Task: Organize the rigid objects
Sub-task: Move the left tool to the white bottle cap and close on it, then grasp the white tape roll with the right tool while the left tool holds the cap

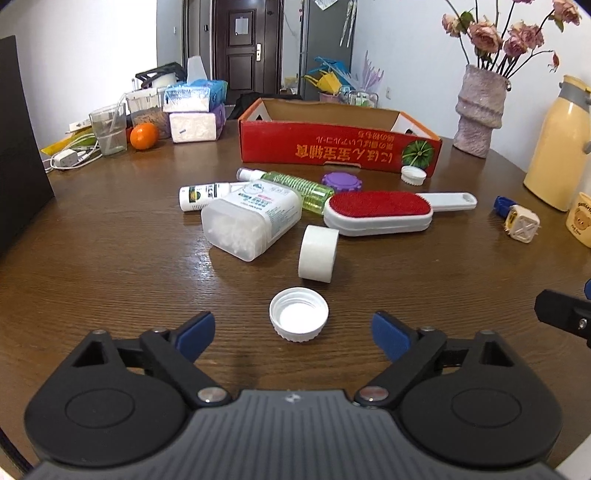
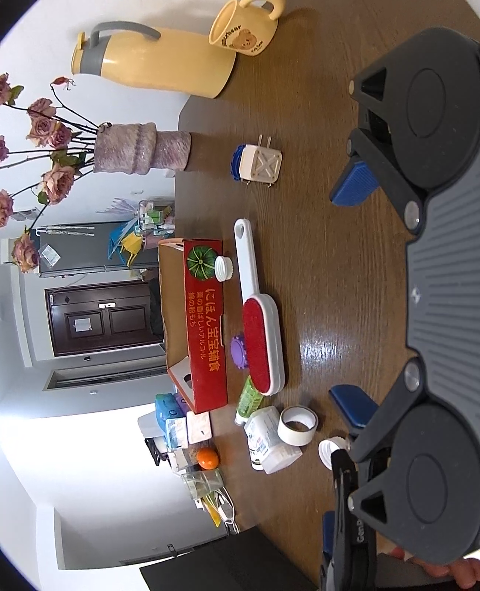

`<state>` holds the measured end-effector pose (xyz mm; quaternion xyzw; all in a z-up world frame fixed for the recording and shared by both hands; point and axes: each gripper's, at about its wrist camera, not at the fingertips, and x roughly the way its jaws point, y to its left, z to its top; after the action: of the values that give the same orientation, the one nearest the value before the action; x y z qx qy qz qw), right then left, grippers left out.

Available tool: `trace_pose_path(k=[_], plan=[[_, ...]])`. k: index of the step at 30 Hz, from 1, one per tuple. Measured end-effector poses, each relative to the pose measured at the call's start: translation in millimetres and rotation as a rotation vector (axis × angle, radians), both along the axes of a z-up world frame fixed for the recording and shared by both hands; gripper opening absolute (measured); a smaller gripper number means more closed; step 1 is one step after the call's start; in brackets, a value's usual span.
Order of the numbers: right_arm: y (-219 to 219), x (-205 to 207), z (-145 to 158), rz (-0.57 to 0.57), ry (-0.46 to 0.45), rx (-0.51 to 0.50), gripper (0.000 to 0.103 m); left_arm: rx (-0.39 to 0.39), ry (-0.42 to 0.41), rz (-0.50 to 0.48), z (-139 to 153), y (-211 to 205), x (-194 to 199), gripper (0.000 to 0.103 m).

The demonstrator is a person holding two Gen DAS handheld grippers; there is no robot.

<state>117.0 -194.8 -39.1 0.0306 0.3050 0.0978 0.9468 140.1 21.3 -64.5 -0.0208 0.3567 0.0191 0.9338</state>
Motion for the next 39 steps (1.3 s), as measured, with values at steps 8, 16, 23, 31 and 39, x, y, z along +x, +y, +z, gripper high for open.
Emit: trace_pose_path(k=[8,16,23,31,39], plan=[[8.2,16.2,-7.5,0.013,0.009,0.001,0.103,-0.004,0.001,-0.017,-10.9,2.6,15.5,0.077],[20.7,26.2,-11.2,0.042,0.003,-0.011,0.103,-0.017,0.017,-0.055,-18.1,3.7,21.9,0.042],[33.5,33.8,-12.7,0.071,-0.004,-0.010,0.103,-0.012,-0.003,-0.050,-15.4,11.6,21.1,0.042],[54.2,44.5,-15.3,0.120,-0.010,-0.004,0.103,-0.014,-0.017,-0.026,-10.1,30.9,22.2,0.042],[80.2,56.8,-20.2,0.176,-0.049,-0.018,0.103,-0.006,-0.031,0.008,-6.2,54.1,23.8,0.042]])
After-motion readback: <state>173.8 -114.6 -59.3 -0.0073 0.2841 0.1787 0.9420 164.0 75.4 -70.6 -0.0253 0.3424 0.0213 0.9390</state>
